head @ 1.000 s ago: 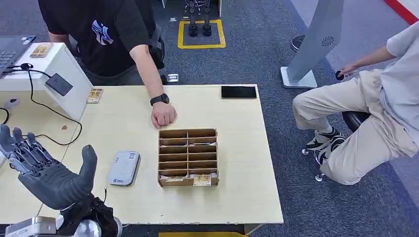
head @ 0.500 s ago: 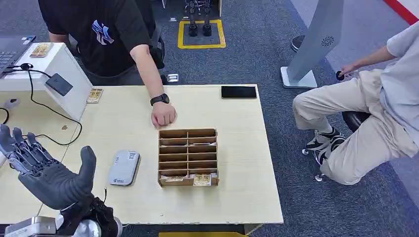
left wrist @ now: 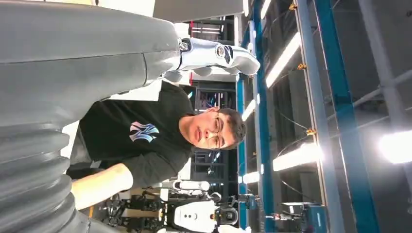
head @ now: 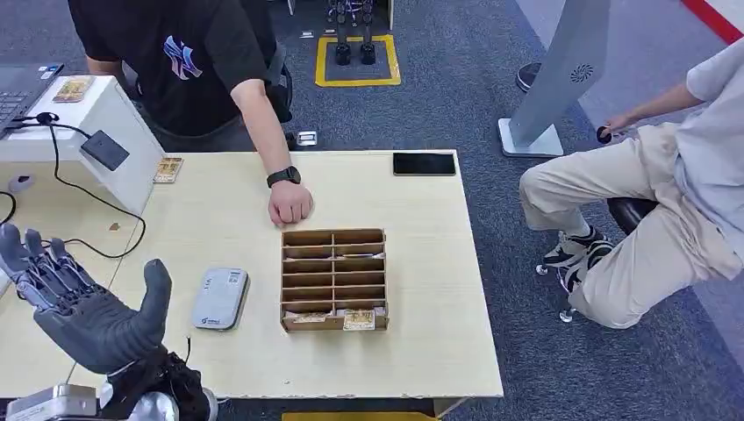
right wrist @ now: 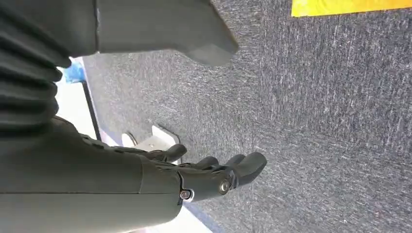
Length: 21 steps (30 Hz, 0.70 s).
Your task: Pass the card to the sensor for recognition and then transmit it.
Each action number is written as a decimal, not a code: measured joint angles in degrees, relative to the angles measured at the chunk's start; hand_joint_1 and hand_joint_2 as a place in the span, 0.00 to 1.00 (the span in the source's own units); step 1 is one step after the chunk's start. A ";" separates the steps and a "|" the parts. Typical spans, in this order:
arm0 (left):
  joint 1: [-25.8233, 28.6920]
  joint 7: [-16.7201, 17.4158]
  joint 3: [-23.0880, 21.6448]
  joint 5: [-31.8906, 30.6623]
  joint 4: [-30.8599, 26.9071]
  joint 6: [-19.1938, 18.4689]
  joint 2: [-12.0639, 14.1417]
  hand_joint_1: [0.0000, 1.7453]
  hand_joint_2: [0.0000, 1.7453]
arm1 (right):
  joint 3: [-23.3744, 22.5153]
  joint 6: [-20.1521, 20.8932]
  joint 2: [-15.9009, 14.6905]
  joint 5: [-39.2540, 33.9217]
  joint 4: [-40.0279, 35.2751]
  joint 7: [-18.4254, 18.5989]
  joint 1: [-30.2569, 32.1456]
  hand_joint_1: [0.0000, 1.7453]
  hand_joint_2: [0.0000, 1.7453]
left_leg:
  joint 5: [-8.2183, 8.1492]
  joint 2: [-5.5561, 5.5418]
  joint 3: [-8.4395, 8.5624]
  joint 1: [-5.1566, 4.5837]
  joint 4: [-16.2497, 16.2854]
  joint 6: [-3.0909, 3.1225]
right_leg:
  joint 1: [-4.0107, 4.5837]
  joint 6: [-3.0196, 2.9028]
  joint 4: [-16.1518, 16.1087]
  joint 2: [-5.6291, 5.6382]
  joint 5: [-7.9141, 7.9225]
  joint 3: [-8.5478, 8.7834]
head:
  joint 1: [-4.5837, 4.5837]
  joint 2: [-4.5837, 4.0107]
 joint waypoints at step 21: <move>0.07 0.00 0.02 -0.70 0.00 0.00 0.04 0.00 0.00 | -0.09 0.59 0.02 0.02 0.00 0.02 0.01 0.00 1.00 | 0.00 0.00 0.00 0.00 0.00 0.00 | 0.00 0.00 0.00 0.00 0.00 0.00 | -0.02 0.00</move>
